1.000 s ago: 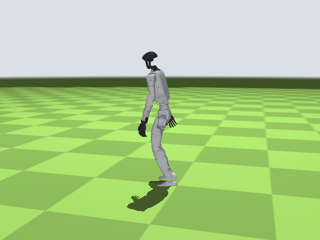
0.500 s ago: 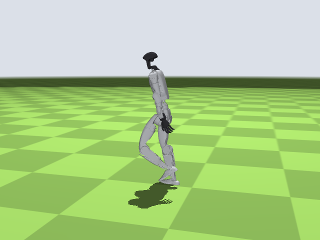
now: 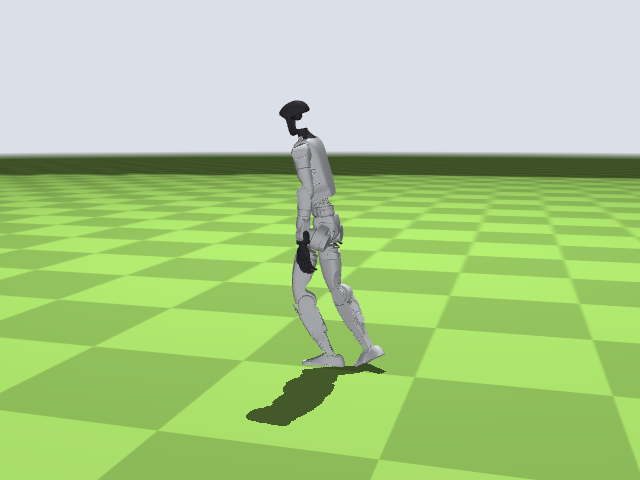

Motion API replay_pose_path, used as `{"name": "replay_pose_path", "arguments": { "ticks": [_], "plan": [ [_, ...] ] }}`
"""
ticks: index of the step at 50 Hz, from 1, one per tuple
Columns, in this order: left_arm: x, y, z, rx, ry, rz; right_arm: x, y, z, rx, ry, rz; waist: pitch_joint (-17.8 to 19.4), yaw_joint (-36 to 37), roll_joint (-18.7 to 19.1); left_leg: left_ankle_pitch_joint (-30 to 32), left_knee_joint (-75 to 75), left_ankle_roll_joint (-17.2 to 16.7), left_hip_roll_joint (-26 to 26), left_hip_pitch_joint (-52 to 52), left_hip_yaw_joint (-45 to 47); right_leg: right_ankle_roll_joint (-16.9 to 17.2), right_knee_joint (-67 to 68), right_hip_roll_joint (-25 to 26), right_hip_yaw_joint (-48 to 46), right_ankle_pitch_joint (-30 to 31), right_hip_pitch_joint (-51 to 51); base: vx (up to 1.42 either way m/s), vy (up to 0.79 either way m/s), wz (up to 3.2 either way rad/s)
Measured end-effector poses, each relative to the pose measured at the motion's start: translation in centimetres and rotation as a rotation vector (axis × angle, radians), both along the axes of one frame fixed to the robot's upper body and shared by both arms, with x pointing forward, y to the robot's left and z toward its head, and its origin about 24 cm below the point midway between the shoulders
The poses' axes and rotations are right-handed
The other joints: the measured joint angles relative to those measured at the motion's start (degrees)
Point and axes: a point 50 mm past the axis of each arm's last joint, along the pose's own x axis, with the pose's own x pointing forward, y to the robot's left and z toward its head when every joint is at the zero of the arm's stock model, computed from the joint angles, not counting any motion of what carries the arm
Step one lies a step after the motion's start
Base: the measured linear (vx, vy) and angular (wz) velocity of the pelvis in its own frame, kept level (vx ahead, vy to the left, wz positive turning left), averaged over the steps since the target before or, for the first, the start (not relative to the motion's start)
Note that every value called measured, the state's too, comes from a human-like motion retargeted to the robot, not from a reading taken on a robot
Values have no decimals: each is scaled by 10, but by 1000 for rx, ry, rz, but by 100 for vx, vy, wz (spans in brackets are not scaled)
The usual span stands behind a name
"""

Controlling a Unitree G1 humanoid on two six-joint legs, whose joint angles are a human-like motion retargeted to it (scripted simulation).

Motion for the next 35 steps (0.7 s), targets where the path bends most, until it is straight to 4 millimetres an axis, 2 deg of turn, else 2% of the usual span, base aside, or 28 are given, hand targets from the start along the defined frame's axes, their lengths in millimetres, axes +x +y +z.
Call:
{"name": "replay_pose_path", "arguments": {
  "ticks": [3, 5, 8, 10, 12, 14, 16, 17, 18, 19, 20, 22, 25, 27, 30, 35],
  "plan": [
    [37, 12, 17, 80, -143, -149, -15, -15, 0, -101, 29, 12, 0, -24, 34, 19, -72, 0, 0, 38, -26, -23, 160, -19, -31, 65, -71, 28, 20, -6],
    [56, 18, 27, 103, -213, -213, -23, -21, 0, -134, 25, -4, -1, -48, 49, 31, -112, 0, -4, 57, -34, -44, 259, -42, -49, 83, -125, 19, 16, 12],
    [76, 23, 39, 106, -259, -230, -30, -22, -2, -104, 19, -92, 2, -82, 57, 40, -147, 0, -10, 70, -43, -26, 338, -53, -78, -40, -199, 19, 0, 16],
    [87, 24, 44, 89, -276, -201, -35, -20, -3, -57, 22, -178, 7, -96, 54, 42, -167, 0, -17, 81, -35, -17, 353, -60, -74, -132, -251, 14, -6, 16],
    [96, 19, 46, 55, -300, -157, -42, -18, -4, -12, 29, -265, 13, -113, 44, 41, -177, 0, -31, 91, -24, -18, 328, -57, -44, -188, -304, 15, -11, 40],
    [105, 14, 49, 10, -334, -117, -47, -17, -5, 24, 27, -330, 22, -128, 34, 37, -166, 0, -41, 89, -27, -43, 277, -56, -17, -234, -343, 17, -20, 42],
    [115, 7, 53, -36, -374, -96, -52, -18, -5, 46, 29, -371, 36, -140, 25, 27, -148, 0, -47, 90, -31, -70, 206, -45, 23, -254, -361, 21, -28, 48],
    [120, 2, 54, -59, -395, -95, -56, -19, -5, 49, 39, -385, 45, -147, 21, 20, -140, 0, -51, 94, -33, -85, 174, -34, 54, -236, -365, 22, -29, 74],
    [125, -3, 56, -84, -412, -103, -62, -21, -4, 44, 62, -396, 54, -156, 18, 16, -134, 0, -56, 99, -36, -105, 148, -21, 97, -176, -368, 28, -26, 61],
    [128, -9, 56, -106, -421, -118, -68, -24, -2, 29, 99, -399, 57, -154, 21, 8, -124, 0, -51, 101, -27, -123, 156, -19, 102, -172, -370, 30, -21, 29],
    [131, -14, 57, -127, -424, -137, -75, -27, -1, 10, 144, -399, 58, -148, 25, -1, -112, 0, -40, 101, -12, -140, 182, -21, 89, -197, -372, 31, -19, -12],
    [133, -19, 58, -149, -396, -218, -88, -26, 1, -5, 234, -368, 63, -133, 30, -4, -86, 0, -36, 94, -9, -174, 193, -62, 28, -168, -367, 33, -20, -13],
    [121, -22, 51, -129, -365, -297, -97, -22, 1, 44, 304, -264, 61, -123, 25, 8, -82, 0, -43, 114, 5, -177, 215, -43, 85, -141, -376, 41, -17, 9],
    [101, -20, 39, -104, -348, -260, -95, -18, 0, 54, 307, -195, 58, -125, 28, 21, -85, 0, -42, 132, 8, -172, 205, -41, 87, -134, -356, 38, -8, 7],
    [57, -23, 15, -123, -241, -153, -95, -17, -1, 35, 303, -159, 51, -117, 34, 65, -80, 0, -34, 164, 22, -171, 168, -29, 88, -125, -304, 46, -8, -3],
    [-19, -39, -13, -238, -3, 65, -81, -18, -2, 18, 226, -313, 46, -79, 27, 198, 26, 0, -11, 169, 35, -177, 87, -22, 93, -100, -209, 52, -22, -11]
  ]
}}
